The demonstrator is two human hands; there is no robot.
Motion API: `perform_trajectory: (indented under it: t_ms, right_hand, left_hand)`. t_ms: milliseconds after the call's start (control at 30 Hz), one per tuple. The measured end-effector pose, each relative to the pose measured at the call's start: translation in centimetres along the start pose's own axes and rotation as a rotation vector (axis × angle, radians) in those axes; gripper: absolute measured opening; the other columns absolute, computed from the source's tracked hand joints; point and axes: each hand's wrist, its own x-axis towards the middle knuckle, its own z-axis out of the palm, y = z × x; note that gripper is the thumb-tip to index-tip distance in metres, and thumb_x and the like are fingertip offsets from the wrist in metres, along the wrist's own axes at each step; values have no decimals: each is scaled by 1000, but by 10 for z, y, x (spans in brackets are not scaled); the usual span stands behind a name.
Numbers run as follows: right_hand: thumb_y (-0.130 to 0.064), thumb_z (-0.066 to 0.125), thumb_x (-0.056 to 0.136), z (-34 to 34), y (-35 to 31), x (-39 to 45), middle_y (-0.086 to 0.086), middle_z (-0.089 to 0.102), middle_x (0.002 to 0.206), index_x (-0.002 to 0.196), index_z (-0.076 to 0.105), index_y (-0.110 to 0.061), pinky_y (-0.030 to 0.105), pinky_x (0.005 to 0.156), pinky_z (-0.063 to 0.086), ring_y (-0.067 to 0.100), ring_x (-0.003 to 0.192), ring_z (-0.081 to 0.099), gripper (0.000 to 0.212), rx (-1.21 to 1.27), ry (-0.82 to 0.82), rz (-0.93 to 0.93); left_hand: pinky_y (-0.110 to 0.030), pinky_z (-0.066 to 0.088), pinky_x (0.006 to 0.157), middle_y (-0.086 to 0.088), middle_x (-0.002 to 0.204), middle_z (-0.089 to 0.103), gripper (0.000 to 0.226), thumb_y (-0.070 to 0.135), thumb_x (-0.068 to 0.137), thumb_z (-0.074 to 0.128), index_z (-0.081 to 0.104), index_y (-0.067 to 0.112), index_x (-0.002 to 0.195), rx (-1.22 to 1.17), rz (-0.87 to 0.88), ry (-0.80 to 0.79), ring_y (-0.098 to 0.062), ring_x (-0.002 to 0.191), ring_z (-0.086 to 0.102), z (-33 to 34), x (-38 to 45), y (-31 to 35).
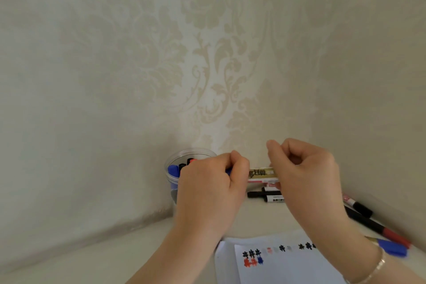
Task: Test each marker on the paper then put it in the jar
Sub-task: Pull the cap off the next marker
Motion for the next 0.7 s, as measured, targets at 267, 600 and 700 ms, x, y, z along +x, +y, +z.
perform_trajectory:
  t_ms: [267, 600, 700]
  right_hand:
    - [-16, 50, 96, 40, -1, 17, 4, 36, 42, 63, 42, -9, 20, 32, 19, 11, 32, 21, 35, 815, -101, 503]
    - [-20, 43, 93, 31, 113, 49, 2, 48, 120, 125, 39, -20, 30, 84, 46, 19, 102, 53, 32, -1130, -498, -180]
    - [-18, 38, 93, 29, 149, 38, 9, 37, 140, 144, 22, -17, 37, 101, 38, 29, 126, 43, 53, -1397, -601, -62]
  left_hand:
    - [-23, 53, 52, 4, 76, 65, 21, 31, 88, 63, 46, 31, 100, -449, -113, 12, -11, 55, 65, -22, 37, 19]
    - [-18, 43, 51, 5, 56, 54, 28, 31, 97, 44, 36, 32, 124, 100, 30, 286, -10, 53, 56, -42, 67, -56]
    - [-17, 41, 47, 9, 49, 47, 22, 33, 98, 41, 37, 31, 119, 262, 69, 64, -6, 45, 52, -32, 63, -58]
